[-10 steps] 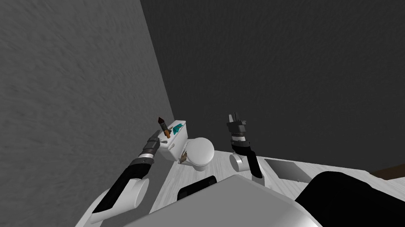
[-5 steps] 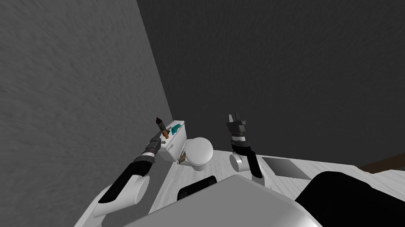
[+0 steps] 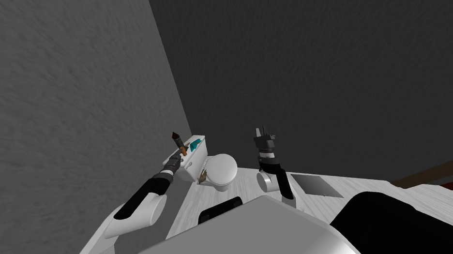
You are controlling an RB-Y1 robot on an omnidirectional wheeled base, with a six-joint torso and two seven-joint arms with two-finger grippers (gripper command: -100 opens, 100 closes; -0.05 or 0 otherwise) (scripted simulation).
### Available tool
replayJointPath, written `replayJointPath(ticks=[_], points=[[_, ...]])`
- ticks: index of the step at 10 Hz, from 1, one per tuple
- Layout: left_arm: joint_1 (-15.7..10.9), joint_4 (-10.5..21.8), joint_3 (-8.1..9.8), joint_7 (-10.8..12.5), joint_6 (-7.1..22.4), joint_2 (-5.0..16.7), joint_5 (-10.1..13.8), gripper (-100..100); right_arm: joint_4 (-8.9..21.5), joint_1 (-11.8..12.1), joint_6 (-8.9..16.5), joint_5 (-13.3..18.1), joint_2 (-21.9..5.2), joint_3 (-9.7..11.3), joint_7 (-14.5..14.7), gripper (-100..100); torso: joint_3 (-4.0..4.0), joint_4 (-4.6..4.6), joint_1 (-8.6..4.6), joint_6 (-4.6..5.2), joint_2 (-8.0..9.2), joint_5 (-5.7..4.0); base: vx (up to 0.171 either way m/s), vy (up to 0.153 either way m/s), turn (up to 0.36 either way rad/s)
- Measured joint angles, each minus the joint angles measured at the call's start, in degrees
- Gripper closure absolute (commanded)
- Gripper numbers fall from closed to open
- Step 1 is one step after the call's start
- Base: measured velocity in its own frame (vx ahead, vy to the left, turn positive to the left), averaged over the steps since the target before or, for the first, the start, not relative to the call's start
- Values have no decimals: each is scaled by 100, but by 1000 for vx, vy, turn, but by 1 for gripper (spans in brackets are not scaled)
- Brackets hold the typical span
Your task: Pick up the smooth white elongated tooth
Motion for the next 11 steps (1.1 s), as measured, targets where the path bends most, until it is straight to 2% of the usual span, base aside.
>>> replayJointPath(ticks=[11], points=[[-303, 115, -16, -145, 1718, 359, 362, -100, 0, 1, 0, 0, 0, 0, 0, 0, -6, -3, 6, -2, -11, 1, 18, 0, -33]])
